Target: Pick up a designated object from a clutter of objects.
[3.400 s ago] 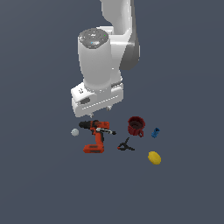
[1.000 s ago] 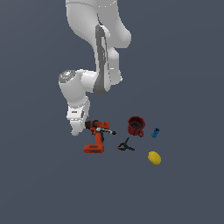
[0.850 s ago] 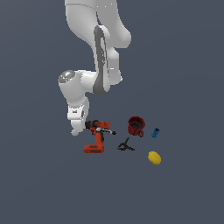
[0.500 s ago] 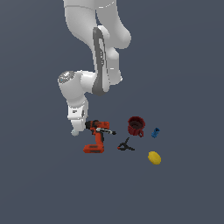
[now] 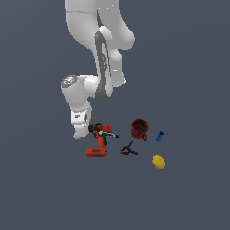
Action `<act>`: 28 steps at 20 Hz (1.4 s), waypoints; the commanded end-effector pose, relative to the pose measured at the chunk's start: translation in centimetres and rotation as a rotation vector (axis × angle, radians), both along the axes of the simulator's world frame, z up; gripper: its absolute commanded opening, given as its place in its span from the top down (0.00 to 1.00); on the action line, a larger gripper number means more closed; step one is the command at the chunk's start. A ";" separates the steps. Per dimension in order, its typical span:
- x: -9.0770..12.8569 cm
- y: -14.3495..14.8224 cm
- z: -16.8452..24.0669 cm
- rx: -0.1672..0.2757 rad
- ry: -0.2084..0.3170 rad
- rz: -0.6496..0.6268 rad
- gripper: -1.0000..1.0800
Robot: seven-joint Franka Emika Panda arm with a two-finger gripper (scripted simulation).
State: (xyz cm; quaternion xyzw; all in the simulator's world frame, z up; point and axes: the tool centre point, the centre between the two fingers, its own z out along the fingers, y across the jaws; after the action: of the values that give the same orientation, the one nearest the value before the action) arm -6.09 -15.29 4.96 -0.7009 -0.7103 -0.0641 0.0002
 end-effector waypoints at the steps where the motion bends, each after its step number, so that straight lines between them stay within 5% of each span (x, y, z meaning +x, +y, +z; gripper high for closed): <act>1: 0.0 0.1 -0.9 0.000 0.001 0.002 0.19; 7: 0.2 0.2 -1.8 0.000 0.000 0.002 0.19; 8: 0.2 0.2 -1.8 0.000 0.000 0.002 1.00; 28: -0.2 -0.1 0.5 -0.001 -0.001 0.003 1.00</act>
State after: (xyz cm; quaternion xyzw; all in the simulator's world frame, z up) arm -6.44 -15.20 4.64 -0.6999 -0.7114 -0.0629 0.0030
